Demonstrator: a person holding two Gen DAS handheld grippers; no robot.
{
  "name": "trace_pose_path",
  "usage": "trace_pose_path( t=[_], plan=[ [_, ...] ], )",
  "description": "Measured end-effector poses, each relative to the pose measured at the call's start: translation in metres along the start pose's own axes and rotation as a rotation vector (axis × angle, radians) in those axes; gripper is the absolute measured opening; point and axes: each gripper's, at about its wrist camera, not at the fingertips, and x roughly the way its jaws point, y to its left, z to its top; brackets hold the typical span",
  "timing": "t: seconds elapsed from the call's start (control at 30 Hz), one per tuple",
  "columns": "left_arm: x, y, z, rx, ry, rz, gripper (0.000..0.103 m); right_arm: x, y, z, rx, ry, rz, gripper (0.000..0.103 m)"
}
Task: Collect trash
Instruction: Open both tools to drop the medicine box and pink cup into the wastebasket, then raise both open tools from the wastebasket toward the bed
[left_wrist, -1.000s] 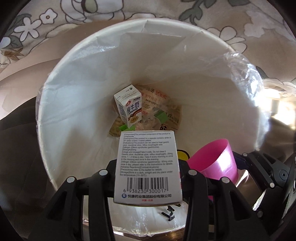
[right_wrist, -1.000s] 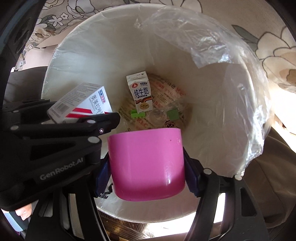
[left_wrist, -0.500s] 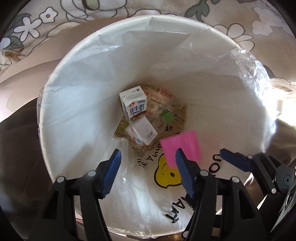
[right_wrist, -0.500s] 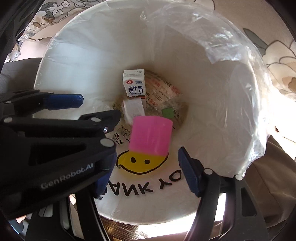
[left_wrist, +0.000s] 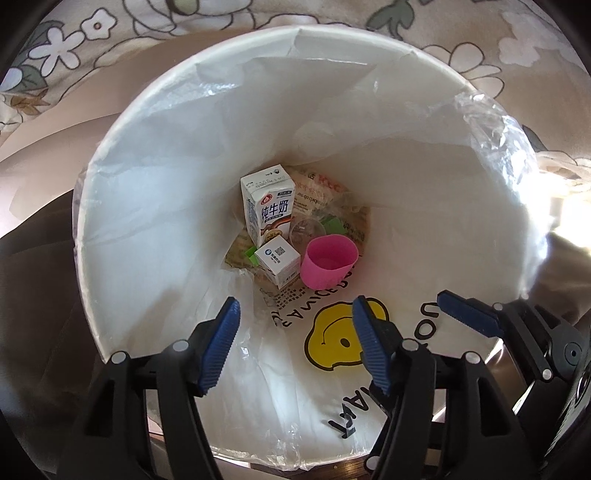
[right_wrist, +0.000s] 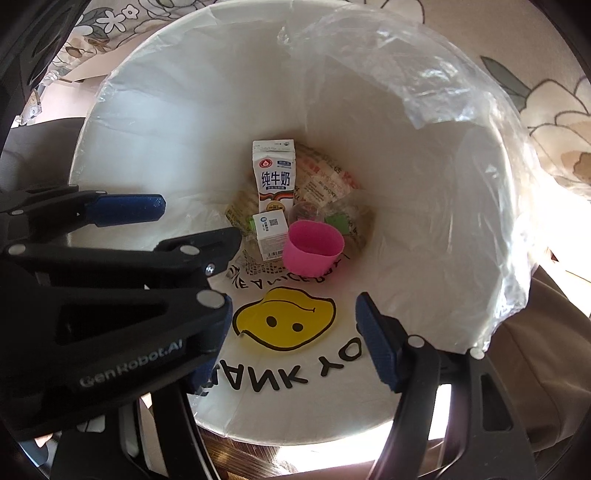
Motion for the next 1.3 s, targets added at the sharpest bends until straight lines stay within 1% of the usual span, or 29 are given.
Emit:
trace_pose_path(
  t=[0.17, 0.3, 0.4, 0.47, 0.53, 0.6, 0.67, 0.73, 0.8, 0.87, 0.97, 1.07, 1.3],
  plan=[
    [-0.009, -0.001, -0.005, 0.009, -0.029, 0.019, 0.068, -0.001, 0.002, 0.000, -0.009, -0.012, 0.002, 0.069],
    [-0.020, -0.003, -0.009, 0.012, -0.065, 0.040, 0.069, -0.017, 0.005, -0.004, -0.022, -0.042, -0.001, 0.069],
    [-0.039, -0.009, -0.015, 0.054, -0.118, 0.059, 0.069, -0.035, 0.008, -0.011, -0.033, -0.072, 0.006, 0.069],
    [-0.058, -0.014, -0.022, 0.089, -0.161, 0.046, 0.069, -0.053, 0.008, -0.019, -0.039, -0.089, 0.015, 0.069],
    [-0.076, -0.018, -0.029, 0.126, -0.193, 0.032, 0.070, -0.068, 0.006, -0.025, -0.041, -0.085, 0.049, 0.069],
    [-0.095, -0.020, -0.036, 0.146, -0.229, 0.041, 0.070, -0.090, 0.008, -0.032, -0.060, -0.108, 0.065, 0.069],
    [-0.119, -0.020, -0.045, 0.160, -0.286, 0.042, 0.070, -0.115, 0.012, -0.041, -0.101, -0.148, 0.032, 0.069],
    [-0.144, -0.018, -0.054, 0.160, -0.331, 0.027, 0.070, -0.141, 0.016, -0.051, -0.131, -0.194, 0.009, 0.069],
    [-0.171, -0.016, -0.064, 0.159, -0.382, 0.012, 0.070, -0.169, 0.014, -0.062, -0.142, -0.241, 0.013, 0.069],
    [-0.198, -0.016, -0.076, 0.158, -0.439, 0.014, 0.071, -0.196, 0.011, -0.074, -0.140, -0.294, 0.025, 0.069],
    [-0.235, -0.018, -0.090, 0.163, -0.521, 0.012, 0.075, -0.235, 0.005, -0.091, -0.137, -0.380, 0.041, 0.069],
    [-0.268, -0.021, -0.099, 0.168, -0.590, 0.009, 0.076, -0.271, -0.001, -0.105, -0.134, -0.463, 0.052, 0.069],
    [-0.339, -0.028, -0.114, 0.177, -0.726, -0.009, 0.083, -0.354, -0.009, -0.134, -0.159, -0.652, 0.022, 0.069]
  ],
)
